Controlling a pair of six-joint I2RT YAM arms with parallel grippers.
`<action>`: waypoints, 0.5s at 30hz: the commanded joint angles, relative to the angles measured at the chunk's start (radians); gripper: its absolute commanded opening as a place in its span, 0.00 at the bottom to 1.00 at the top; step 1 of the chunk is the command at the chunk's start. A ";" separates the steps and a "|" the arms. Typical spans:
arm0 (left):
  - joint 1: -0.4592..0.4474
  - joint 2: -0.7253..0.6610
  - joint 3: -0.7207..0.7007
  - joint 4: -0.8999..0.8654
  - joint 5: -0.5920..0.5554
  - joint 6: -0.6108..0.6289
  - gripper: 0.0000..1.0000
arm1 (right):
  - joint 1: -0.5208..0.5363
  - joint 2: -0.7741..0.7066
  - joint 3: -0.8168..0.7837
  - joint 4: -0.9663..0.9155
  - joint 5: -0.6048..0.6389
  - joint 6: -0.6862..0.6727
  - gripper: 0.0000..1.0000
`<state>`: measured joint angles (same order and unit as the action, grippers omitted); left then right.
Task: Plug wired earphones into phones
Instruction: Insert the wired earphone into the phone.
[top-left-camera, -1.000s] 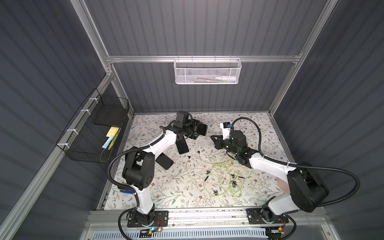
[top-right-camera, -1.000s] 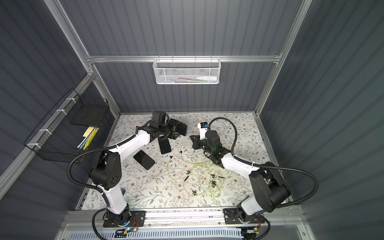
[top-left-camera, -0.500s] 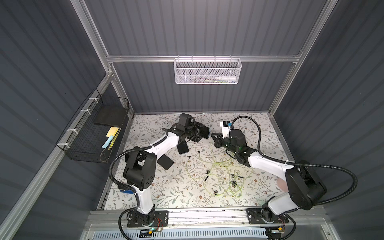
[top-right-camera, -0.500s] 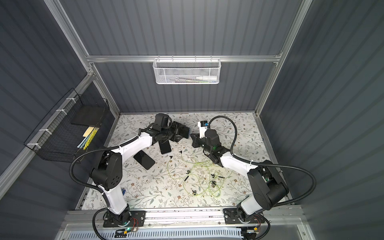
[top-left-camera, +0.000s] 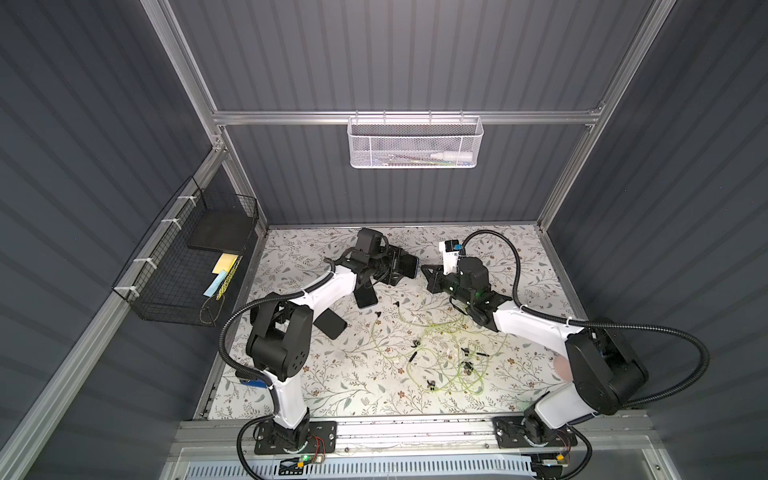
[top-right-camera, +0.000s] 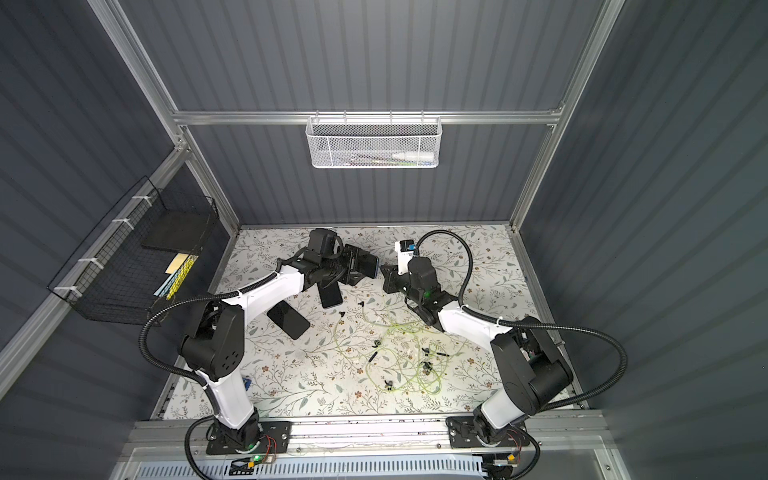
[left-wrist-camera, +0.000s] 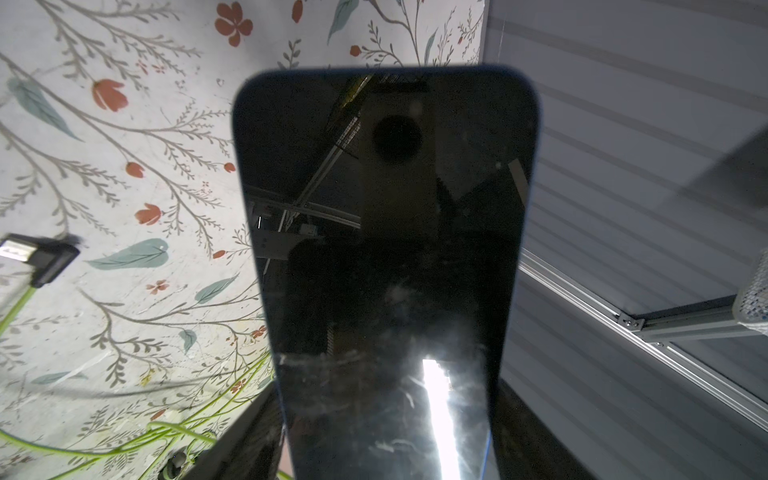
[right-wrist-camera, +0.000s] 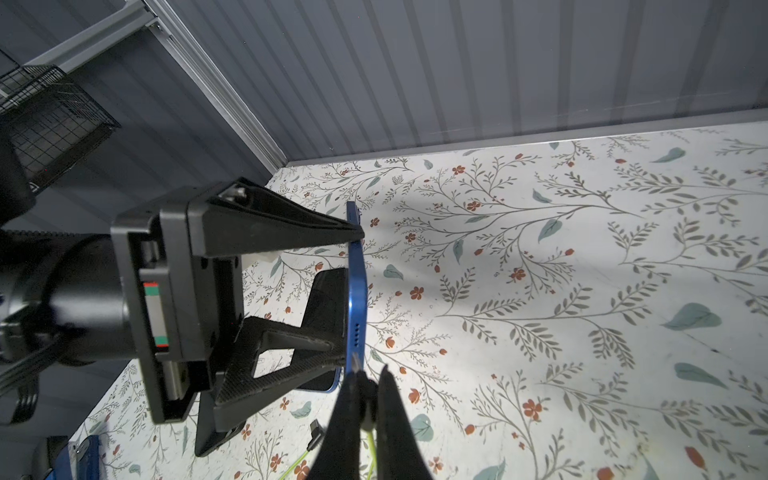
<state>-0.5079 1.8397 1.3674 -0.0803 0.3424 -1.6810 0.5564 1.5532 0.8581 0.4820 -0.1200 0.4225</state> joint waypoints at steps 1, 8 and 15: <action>-0.007 -0.003 0.002 0.048 0.030 -0.009 0.00 | 0.001 0.016 0.032 0.015 0.001 0.002 0.00; -0.007 -0.004 0.001 0.052 0.031 -0.010 0.00 | 0.001 0.032 0.033 0.016 0.002 0.009 0.00; -0.009 -0.002 0.003 0.061 0.032 -0.015 0.00 | 0.003 0.044 0.029 0.023 -0.004 0.016 0.00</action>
<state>-0.5079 1.8416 1.3655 -0.0731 0.3302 -1.6848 0.5564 1.5803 0.8680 0.4942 -0.1204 0.4351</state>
